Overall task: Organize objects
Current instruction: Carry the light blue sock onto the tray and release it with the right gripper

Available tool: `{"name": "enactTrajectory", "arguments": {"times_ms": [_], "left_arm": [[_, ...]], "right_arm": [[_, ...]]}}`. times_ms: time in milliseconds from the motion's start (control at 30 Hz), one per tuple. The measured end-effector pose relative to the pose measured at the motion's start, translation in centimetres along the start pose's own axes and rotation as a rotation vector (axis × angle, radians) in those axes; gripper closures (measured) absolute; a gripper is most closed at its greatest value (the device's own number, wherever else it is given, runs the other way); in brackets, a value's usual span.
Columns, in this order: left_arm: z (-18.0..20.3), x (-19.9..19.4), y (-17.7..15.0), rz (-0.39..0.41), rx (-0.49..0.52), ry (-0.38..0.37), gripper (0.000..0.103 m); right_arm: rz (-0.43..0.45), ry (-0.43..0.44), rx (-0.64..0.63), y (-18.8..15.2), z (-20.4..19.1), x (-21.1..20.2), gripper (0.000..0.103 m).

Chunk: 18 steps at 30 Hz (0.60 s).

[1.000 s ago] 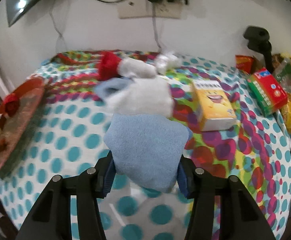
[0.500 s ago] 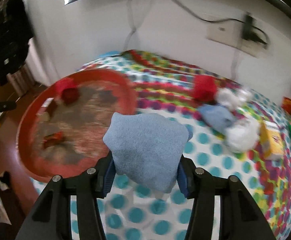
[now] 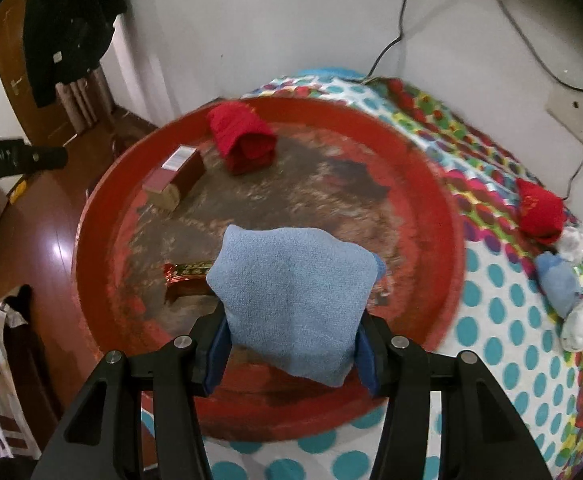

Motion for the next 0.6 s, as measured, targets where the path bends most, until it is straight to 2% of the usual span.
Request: {"name": "enactTrajectory", "arguments": {"times_ms": [400,500,600], "left_arm": [[0.2,0.6,-0.1,-0.025,-0.003,-0.005,0.046],[0.5,0.5,-0.2,-0.024,0.006,-0.017,0.046],[0.8,0.4,-0.3,-0.022,0.014,-0.024,0.046]], "right_arm": [[-0.046,0.022,0.016,-0.2,-0.4,2.4,0.052],[-0.033,0.017,0.02,-0.2,-0.2,2.2,0.047],[-0.006,0.02,0.024,-0.3,0.0,1.6,0.033]]}}
Point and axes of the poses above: each gripper's, at about its wrist camera, not at the fingertips, and x roughly the way its jaws point, z to its right, y to its top, the point moved 1 cm from there along x, roughly the way its jaws point, and after that the axes turned 13 degrees about y, right-handed, at the moved point
